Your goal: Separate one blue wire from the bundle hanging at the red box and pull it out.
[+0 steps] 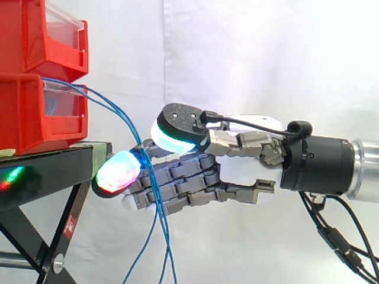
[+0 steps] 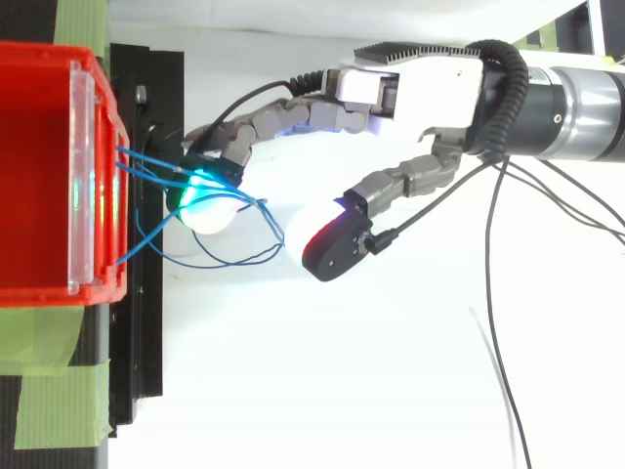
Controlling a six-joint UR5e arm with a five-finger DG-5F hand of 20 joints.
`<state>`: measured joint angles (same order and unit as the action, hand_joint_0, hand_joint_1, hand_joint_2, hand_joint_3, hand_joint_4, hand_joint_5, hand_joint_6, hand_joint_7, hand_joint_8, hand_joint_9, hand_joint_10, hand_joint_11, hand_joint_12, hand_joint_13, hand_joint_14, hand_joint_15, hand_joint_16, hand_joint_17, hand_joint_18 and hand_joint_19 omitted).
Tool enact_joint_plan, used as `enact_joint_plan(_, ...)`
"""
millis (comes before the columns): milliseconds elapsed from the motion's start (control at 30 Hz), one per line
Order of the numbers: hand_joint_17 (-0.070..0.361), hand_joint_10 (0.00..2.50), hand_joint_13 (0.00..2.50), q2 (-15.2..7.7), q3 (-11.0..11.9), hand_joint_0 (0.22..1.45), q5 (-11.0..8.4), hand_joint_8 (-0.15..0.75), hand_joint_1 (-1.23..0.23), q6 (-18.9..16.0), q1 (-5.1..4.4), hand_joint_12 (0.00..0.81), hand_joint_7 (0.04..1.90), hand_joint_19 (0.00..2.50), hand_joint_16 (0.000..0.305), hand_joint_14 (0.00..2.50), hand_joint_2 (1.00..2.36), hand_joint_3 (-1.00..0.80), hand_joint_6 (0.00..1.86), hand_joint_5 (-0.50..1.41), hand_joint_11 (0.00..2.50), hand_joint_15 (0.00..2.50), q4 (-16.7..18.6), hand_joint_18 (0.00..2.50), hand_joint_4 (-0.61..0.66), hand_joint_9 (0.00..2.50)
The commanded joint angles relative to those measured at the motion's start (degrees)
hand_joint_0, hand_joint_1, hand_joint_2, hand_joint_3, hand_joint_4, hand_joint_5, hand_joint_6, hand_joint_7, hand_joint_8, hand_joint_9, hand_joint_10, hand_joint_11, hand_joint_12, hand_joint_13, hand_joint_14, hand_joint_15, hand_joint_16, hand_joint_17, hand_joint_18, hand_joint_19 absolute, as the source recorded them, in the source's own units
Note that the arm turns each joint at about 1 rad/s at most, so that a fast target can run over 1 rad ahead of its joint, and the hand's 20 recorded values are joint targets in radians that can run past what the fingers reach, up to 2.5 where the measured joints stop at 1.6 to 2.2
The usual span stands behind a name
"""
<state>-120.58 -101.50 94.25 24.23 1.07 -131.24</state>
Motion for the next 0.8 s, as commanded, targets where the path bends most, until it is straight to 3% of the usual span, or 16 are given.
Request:
enact_joint_plan(0,0.123,0.00,0.31,0.0,0.0,0.55,0.06,0.287,-0.53,-0.1,-0.19,0.394,0.79,0.45,0.055,0.01,1.00,-0.46,0.50,-0.21,0.10,0.25,0.2,0.23,0.30,0.30)
enact_joint_plan(300,0.123,0.00,0.32,0.0,0.0,0.55,0.06,0.286,-0.53,-2.8,-0.36,0.396,0.82,0.46,0.055,0.01,1.00,-0.46,0.50,-0.21,0.11,0.25,1.0,0.25,0.30,0.31)
enact_joint_plan(400,0.123,0.00,0.32,-1.3,0.0,0.56,0.15,0.285,-0.54,-3.0,0.07,0.395,0.84,0.46,0.055,0.01,1.00,-0.46,0.50,-0.20,0.12,0.25,1.1,0.25,0.31,0.31)
enact_joint_plan(533,0.123,0.00,0.32,-3.1,0.1,0.56,0.85,0.285,-0.54,-4.0,0.25,0.395,0.84,0.46,0.055,0.01,1.00,-0.46,0.50,-0.20,0.12,0.25,3.6,0.25,0.31,0.31)
enact_joint_plan(633,0.123,0.00,0.33,-3.3,0.1,0.56,0.76,0.285,-0.54,-5.5,0.25,0.395,0.84,0.46,0.055,0.01,1.00,-0.46,0.50,-0.20,0.13,0.26,8.2,0.25,0.31,0.31)
enact_joint_plan(767,0.122,0.00,0.33,-3.3,0.0,0.56,0.76,0.285,-0.55,-6.0,0.25,0.396,0.89,0.46,0.054,0.01,1.00,-0.44,0.50,-0.20,0.13,0.26,8.5,0.25,0.32,0.31)
